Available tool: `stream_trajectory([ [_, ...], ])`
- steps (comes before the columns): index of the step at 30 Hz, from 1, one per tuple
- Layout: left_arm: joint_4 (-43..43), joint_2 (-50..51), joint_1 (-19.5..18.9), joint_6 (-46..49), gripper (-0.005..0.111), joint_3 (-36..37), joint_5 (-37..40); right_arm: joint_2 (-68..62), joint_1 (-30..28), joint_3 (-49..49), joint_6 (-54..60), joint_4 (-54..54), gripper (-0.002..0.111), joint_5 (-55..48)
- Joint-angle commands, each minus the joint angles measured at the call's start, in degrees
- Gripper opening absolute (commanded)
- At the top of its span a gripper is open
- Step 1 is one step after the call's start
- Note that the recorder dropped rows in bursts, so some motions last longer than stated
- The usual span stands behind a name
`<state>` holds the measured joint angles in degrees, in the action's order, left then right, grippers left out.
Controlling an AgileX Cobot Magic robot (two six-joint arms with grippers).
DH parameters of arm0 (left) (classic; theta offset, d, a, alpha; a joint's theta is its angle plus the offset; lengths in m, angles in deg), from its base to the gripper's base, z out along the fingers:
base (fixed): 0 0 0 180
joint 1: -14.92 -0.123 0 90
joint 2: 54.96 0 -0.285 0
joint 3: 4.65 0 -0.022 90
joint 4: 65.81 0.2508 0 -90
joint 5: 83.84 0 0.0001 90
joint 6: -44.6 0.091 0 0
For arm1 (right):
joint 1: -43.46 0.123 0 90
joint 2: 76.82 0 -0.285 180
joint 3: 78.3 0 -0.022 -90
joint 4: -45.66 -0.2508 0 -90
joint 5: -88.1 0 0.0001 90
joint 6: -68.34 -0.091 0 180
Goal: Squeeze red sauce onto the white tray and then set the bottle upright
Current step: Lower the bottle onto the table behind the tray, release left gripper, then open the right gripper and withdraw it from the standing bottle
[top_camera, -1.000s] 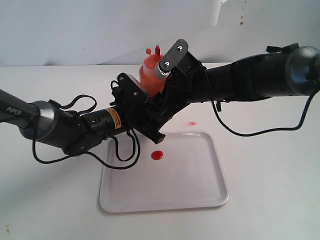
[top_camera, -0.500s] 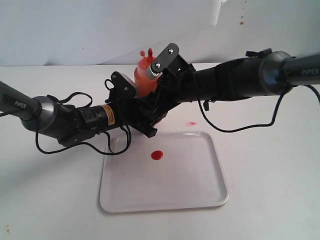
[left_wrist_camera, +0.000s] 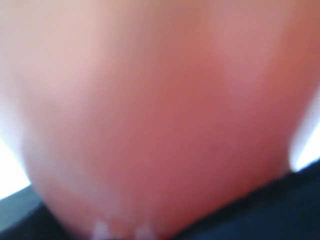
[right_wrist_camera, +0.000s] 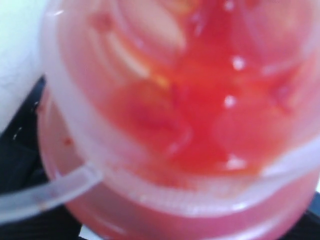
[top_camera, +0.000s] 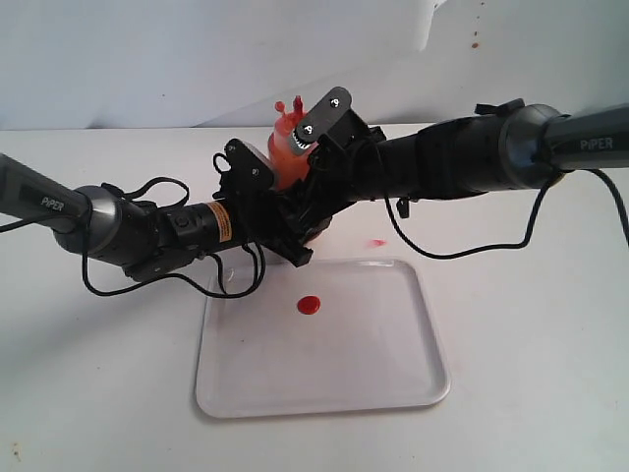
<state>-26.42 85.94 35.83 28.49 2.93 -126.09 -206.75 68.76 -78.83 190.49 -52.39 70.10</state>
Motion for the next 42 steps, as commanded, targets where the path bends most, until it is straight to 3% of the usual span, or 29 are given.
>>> stream_trajectory([
  [1, -1.1, -1.7, 0.3, 0.8, 0.002, -1.4, -4.6, -0.7, -0.1, 0.3, 0.6, -0.1, 0.0, 5.2],
  [5, -1.5, -1.7, 0.3, 1.8, 0.009, -1.4, -3.7, -0.7, -0.1, 0.3, 0.6, -0.1, 0.0, 5.2],
  [8, -1.5, -1.7, 0.3, 2.8, 0.022, -1.4, -3.1, -0.7, -0.1, 0.3, 0.4, -0.1, 0.0, 5.4],
  [10, -1.1, -1.7, 0.3, 3.0, 0.038, -1.4, -3.0, -0.7, -0.1, 0.3, 0.4, -0.1, 0.0, 5.5],
  [16, -1.8, -1.7, 0.3, 3.2, 0.104, -1.4, -2.3, -0.7, -0.1, 0.3, 0.4, -0.2, 0.0, 6.0],
  [22, -1.5, -1.7, 0.0, 4.5, 0.105, -1.3, 0.3, -0.7, -0.1, 0.3, 0.2, -1.7, 0.0, 8.6],
  [30, -1.0, -3.1, -1.1, 4.5, 0.105, -0.8, 10.7, -1.3, -0.1, -2.0, -2.8, -1.9, 0.0, 6.9],
  [36, -1.1, -8.6, -6.2, 3.5, 0.105, 2.2, 14.0, -1.4, -0.1, -2.1, -5.3, -1.9, 0.0, 5.8],
  [42, -1.1, -11.8, -9.0, 1.1, 0.105, 4.2, 13.6, -1.4, -0.1, -2.1, -7.5, -1.9, 0.0, 3.5],
])
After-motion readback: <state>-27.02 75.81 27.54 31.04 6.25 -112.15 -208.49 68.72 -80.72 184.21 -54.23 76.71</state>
